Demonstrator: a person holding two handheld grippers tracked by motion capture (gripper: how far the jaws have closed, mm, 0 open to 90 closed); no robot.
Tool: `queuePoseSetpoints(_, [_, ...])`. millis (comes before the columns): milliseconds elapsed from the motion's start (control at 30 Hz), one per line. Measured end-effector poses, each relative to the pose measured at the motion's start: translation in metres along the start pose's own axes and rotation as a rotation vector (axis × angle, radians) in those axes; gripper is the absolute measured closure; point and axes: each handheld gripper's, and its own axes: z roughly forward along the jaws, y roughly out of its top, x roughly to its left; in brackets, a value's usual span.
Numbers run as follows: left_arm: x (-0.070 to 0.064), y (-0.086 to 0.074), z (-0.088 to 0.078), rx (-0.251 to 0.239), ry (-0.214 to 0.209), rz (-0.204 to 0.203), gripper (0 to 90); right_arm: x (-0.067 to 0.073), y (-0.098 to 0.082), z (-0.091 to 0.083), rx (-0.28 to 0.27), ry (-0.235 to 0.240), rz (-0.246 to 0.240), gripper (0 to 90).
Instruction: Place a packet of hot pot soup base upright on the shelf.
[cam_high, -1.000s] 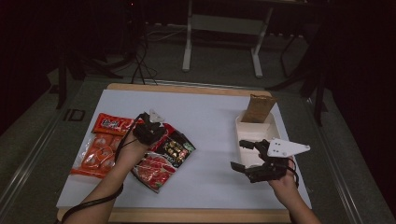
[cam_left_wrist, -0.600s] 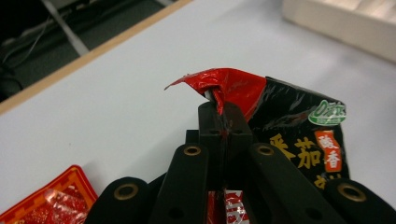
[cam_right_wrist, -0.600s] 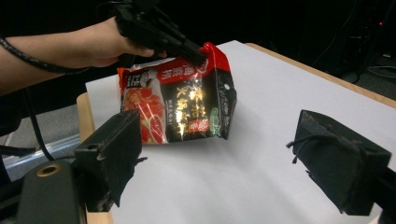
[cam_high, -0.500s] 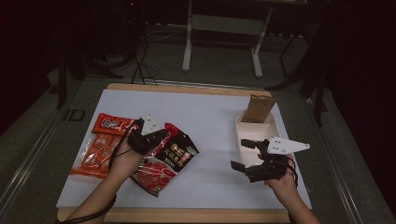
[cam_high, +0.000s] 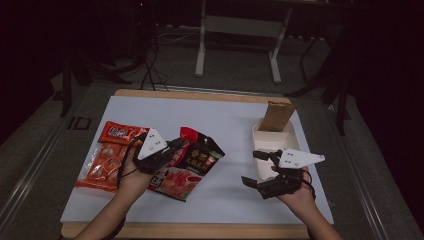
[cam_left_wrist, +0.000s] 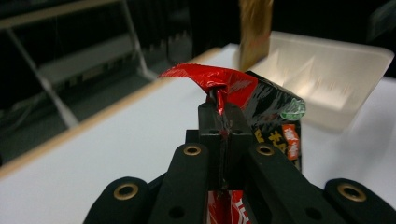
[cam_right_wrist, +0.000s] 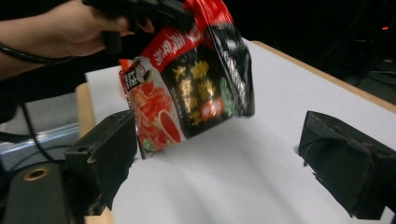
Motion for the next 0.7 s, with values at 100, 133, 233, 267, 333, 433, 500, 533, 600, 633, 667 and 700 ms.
queuePoseSetpoints(100, [-0.003,0.002,0.001,-0.071,-0.007,0.002,90.0,-0.002,0.002,0.001,-0.003,-0.005,0.010,14.1])
queuePoseSetpoints(133, [-0.003,0.003,0.002,-0.084,-0.014,-0.016,90.0,-0.002,0.003,0.001,-0.009,-0.001,0.014,14.2])
queuePoseSetpoints(233, [-0.004,0.005,0.006,-0.132,-0.022,-0.043,90.0,-0.002,0.005,0.003,-0.008,-0.009,0.021,17.4])
queuePoseSetpoints(267, [-0.003,0.005,0.007,-0.145,-0.028,-0.062,90.0,-0.002,0.006,0.004,-0.009,-0.014,0.026,21.3])
queuePoseSetpoints(333, [-0.003,0.005,0.009,-0.166,-0.030,-0.099,90.0,-0.003,0.007,0.005,-0.005,-0.022,0.030,22.0])
queuePoseSetpoints(433, [-0.001,0.004,0.013,-0.216,-0.057,-0.168,89.9,-0.005,0.009,0.007,-0.006,-0.033,0.040,24.3])
queuePoseSetpoints(500, [-0.001,0.003,0.014,-0.238,-0.065,-0.185,89.9,-0.007,0.011,0.007,-0.014,-0.038,0.049,28.0])
queuePoseSetpoints(533, [-0.002,0.004,0.015,-0.243,-0.074,-0.192,89.9,-0.007,0.013,0.007,-0.021,-0.044,0.051,30.5])
queuePoseSetpoints(600, [-0.004,0.005,0.016,-0.263,-0.086,-0.201,89.9,-0.009,0.016,0.008,-0.021,-0.050,0.050,30.7])
queuePoseSetpoints(633, [-0.005,0.006,0.016,-0.269,-0.088,-0.194,89.9,-0.009,0.017,0.009,-0.023,-0.059,0.045,30.7])
queuePoseSetpoints(667, [-0.006,0.006,0.017,-0.280,-0.101,-0.200,89.9,-0.010,0.018,0.009,-0.022,-0.062,0.044,30.6])
queuePoseSetpoints(700, [-0.007,0.007,0.018,-0.287,-0.105,-0.201,89.8,-0.010,0.019,0.010,-0.027,-0.068,0.047,30.7])
